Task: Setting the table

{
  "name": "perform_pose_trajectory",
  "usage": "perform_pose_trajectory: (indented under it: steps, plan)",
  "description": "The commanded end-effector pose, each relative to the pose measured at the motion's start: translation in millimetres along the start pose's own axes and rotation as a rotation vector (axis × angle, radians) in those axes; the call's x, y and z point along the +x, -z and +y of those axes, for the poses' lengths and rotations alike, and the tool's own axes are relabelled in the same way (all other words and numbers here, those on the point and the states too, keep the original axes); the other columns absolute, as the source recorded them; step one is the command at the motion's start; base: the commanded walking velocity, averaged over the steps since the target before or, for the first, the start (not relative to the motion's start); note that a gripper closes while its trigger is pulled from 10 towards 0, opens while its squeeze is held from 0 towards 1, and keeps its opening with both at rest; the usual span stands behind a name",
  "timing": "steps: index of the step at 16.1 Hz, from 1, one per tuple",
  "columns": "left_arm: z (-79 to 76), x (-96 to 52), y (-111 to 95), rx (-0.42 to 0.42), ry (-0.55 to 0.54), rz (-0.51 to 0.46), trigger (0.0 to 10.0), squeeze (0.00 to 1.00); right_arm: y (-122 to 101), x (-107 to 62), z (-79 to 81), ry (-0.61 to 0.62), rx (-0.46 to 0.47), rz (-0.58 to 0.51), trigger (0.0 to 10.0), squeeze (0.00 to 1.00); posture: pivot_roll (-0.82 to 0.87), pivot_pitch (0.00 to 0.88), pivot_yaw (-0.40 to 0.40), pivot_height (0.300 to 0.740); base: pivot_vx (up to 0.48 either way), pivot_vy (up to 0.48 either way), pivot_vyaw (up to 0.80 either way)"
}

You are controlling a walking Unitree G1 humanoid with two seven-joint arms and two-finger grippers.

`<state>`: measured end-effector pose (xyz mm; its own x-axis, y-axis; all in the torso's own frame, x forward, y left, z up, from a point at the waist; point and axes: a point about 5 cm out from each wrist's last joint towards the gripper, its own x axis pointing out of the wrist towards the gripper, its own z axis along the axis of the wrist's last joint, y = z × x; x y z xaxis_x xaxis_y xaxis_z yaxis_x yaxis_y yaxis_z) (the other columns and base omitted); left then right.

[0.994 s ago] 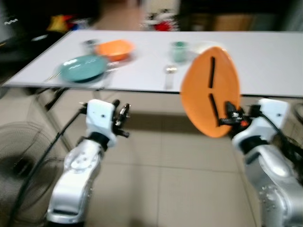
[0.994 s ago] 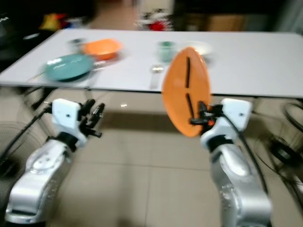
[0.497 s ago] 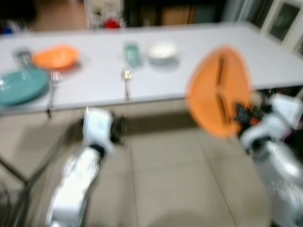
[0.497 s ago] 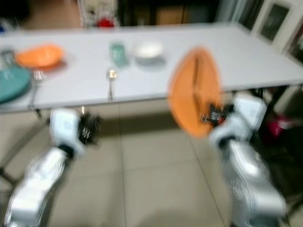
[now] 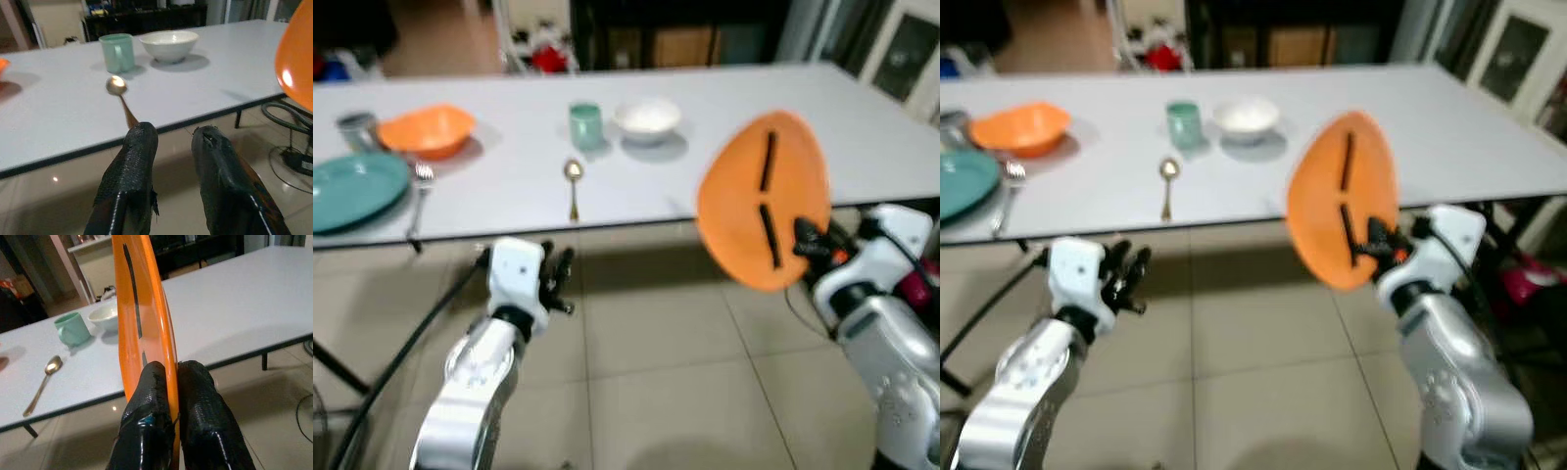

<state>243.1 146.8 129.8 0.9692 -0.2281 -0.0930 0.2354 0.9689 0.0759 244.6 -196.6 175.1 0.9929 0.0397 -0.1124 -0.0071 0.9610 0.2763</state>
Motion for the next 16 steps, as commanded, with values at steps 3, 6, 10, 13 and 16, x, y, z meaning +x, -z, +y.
perform_pose_trajectory:
  steps: [3,6,10,13,16]
  plan:
    - [7.0,-0.3,-4.0,0.016,-0.021,-0.017,10.0,0.00,-7.7,2.7,15.5,-0.100,0.023,-0.028,10.0,0.00,0.06,0.000,-0.007,0.740,0.291,0.000,0.00]
    - [5.9,0.6,-5.9,0.020,-0.019,-0.025,10.0,0.00,-7.0,3.2,15.8,-0.106,0.033,-0.018,10.0,0.00,0.07,0.000,-0.008,0.740,0.295,0.000,0.00]
    - [5.2,0.6,-6.6,0.026,-0.014,-0.029,10.0,0.00,-5.4,3.9,16.8,-0.116,0.044,-0.004,10.0,0.00,0.07,0.000,-0.010,0.740,0.293,0.000,0.00]
    - [4.5,0.2,-6.7,0.033,-0.012,-0.028,10.0,0.00,-5.4,4.5,16.4,-0.116,0.051,-0.002,10.0,0.00,0.08,0.000,-0.012,0.740,0.299,0.000,0.00]
    - [4.4,-0.1,-6.7,0.036,-0.009,-0.029,10.0,0.00,-6.5,5.6,16.9,-0.115,0.049,-0.008,10.0,0.00,0.08,0.000,-0.012,0.740,0.294,0.000,0.00]
